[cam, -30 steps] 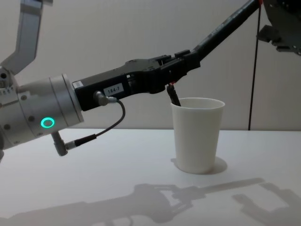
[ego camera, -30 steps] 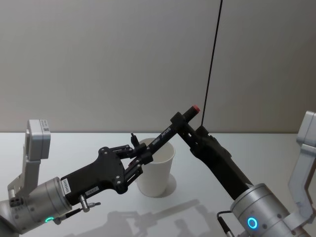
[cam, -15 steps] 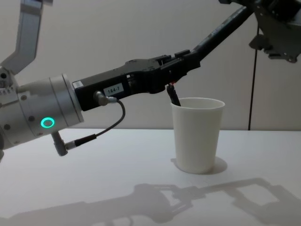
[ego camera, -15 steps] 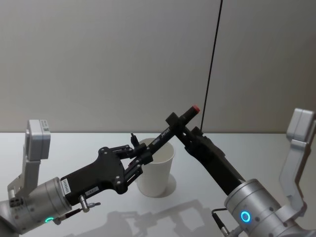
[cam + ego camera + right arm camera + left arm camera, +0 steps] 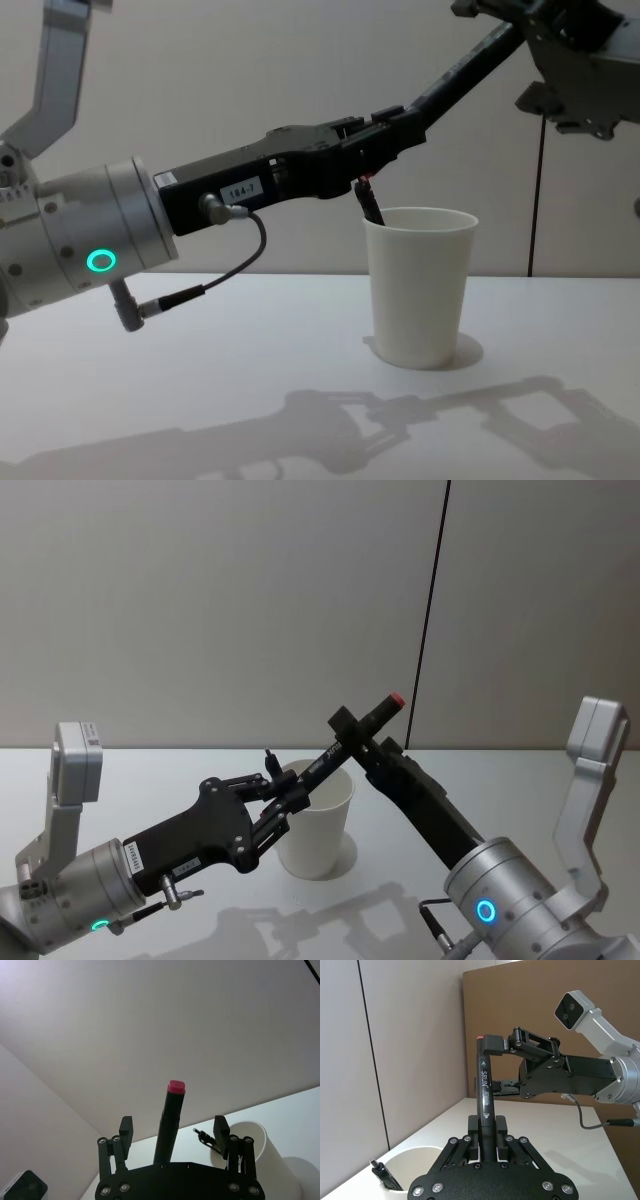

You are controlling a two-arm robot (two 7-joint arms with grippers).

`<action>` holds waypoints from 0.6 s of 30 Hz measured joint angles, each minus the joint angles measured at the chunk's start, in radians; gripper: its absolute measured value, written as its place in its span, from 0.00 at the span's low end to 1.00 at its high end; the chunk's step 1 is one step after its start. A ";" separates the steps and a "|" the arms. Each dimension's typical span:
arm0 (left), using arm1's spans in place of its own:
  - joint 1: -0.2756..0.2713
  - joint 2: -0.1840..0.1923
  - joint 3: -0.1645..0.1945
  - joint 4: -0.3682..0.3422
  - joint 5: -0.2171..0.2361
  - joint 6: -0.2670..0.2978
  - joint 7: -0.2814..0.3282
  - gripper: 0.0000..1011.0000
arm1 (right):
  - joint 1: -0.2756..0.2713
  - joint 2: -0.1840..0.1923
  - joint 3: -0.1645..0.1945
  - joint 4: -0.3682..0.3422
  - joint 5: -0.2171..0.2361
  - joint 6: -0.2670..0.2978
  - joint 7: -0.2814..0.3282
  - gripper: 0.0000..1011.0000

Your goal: Place the pen into the pen holder.

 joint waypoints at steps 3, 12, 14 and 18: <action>0.000 0.000 0.000 0.000 0.000 0.000 0.000 0.20 | 0.003 -0.001 -0.003 0.003 0.003 -0.001 -0.004 0.99; 0.000 0.000 0.000 0.000 0.000 0.000 0.000 0.20 | 0.010 0.000 -0.015 0.006 0.010 -0.007 -0.004 0.99; 0.000 0.000 0.000 0.000 0.000 0.000 0.000 0.20 | 0.011 0.001 -0.017 0.006 0.010 -0.008 -0.004 0.99; 0.000 0.000 0.000 0.000 0.000 0.000 0.000 0.20 | 0.012 0.001 -0.022 0.006 0.011 -0.013 -0.004 0.99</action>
